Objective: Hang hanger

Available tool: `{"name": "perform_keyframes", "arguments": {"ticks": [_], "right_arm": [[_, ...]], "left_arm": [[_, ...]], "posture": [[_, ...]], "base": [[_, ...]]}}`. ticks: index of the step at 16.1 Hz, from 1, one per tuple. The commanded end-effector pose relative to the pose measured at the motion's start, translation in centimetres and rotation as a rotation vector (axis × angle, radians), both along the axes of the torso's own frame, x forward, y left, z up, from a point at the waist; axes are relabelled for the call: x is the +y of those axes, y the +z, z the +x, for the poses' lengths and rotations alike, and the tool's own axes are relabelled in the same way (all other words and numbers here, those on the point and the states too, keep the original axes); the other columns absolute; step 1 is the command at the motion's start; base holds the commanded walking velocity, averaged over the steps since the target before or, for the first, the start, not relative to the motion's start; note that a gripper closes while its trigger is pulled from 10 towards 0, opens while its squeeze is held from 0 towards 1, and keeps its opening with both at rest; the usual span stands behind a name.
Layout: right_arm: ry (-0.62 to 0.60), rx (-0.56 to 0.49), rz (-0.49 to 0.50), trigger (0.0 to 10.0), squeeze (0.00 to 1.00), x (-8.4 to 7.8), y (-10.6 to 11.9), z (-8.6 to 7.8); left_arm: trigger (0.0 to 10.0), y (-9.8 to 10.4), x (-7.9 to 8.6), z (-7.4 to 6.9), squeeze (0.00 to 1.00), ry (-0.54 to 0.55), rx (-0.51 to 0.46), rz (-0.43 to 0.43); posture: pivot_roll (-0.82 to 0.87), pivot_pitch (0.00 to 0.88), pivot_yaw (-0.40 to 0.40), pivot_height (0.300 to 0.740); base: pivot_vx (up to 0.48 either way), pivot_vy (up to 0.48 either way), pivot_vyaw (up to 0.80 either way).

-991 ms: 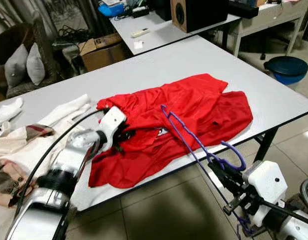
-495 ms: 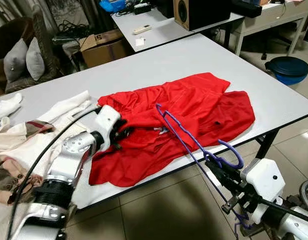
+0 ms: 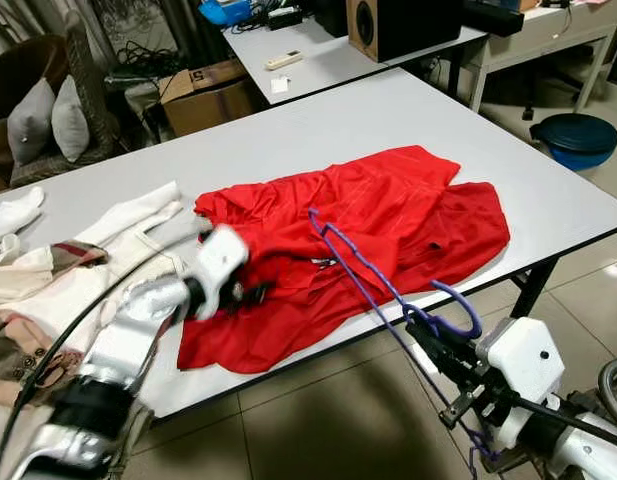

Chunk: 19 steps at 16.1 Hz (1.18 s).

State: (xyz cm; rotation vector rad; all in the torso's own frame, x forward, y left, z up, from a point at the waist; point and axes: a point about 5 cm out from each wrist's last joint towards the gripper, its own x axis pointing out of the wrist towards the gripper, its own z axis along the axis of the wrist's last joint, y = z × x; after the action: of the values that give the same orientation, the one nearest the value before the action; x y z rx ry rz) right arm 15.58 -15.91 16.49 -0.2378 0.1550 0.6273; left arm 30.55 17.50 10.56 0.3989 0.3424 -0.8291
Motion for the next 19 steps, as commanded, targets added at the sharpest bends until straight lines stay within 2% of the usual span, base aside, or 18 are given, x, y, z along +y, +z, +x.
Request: {"name": "perform_keyframes", "arguments": {"ticks": [1, 2, 3, 7, 8, 9, 10, 14, 19], "right_arm": [[0.015, 0.014, 0.002, 10.0, 0.00, 0.2, -0.1, -0.1], [0.014, 0.015, 0.001, 10.0, 0.00, 0.2, -0.2, -0.1], [0.013, 0.016, 0.000, 10.0, 0.00, 0.2, -0.2, -0.1], [0.018, 0.011, 0.005, 10.0, 0.00, 0.2, -0.2, 0.1], [0.022, 0.010, 0.006, 10.0, 0.00, 0.3, -0.2, 0.2], [0.022, 0.010, 0.006, 10.0, 0.00, 0.3, -0.2, 0.2], [0.028, 0.010, 0.010, 10.0, 0.00, 0.3, -0.2, 0.3], [0.038, 0.009, 0.012, 10.0, 0.00, 0.4, -0.3, 0.4], [0.042, 0.006, 0.014, 10.0, 0.00, 0.4, -0.3, 0.5]], "left_arm": [[10.0, 0.3, 0.5, -0.2, 1.00, 0.008, 0.050, -0.022], [10.0, 0.4, 0.7, -0.3, 0.93, 0.016, 0.065, -0.043], [10.0, 0.5, 1.1, -0.3, 0.00, 0.036, 0.069, -0.032], [10.0, 0.0, 2.0, -0.1, 0.00, 0.117, 0.043, 0.031], [8.2, -0.2, 2.2, -0.2, 0.00, 0.132, 0.045, 0.051], [8.2, -0.2, 2.2, -0.2, 0.00, 0.132, 0.045, 0.051], [0.0, -0.3, 2.2, -0.2, 0.00, 0.174, 0.043, 0.035], [0.0, -0.5, 1.9, 0.0, 0.00, 0.213, 0.047, -0.017], [0.0, -0.5, 1.0, 0.0, 0.00, 0.213, 0.060, -0.100]], "posture": [[-0.10, 0.000, 0.190, 0.740], [-0.10, 0.000, 0.191, 0.740], [-0.09, 0.000, 0.191, 0.740], [-0.08, 0.000, 0.186, 0.740], [-0.08, 0.000, 0.183, 0.740], [-0.08, 0.000, 0.183, 0.740], [-0.07, 0.000, 0.178, 0.740], [-0.07, 0.000, 0.175, 0.740], [-0.08, 0.000, 0.176, 0.740]], "base": [[0.000, 0.000, 0.00], [0.000, 0.000, 0.00], [0.000, 0.000, 0.00], [0.000, 0.000, 0.00], [0.000, 0.000, 0.00], [0.000, 0.000, 0.00], [0.000, 0.000, 0.00], [0.000, 0.000, 0.00], [0.000, 0.000, 0.00]]}}
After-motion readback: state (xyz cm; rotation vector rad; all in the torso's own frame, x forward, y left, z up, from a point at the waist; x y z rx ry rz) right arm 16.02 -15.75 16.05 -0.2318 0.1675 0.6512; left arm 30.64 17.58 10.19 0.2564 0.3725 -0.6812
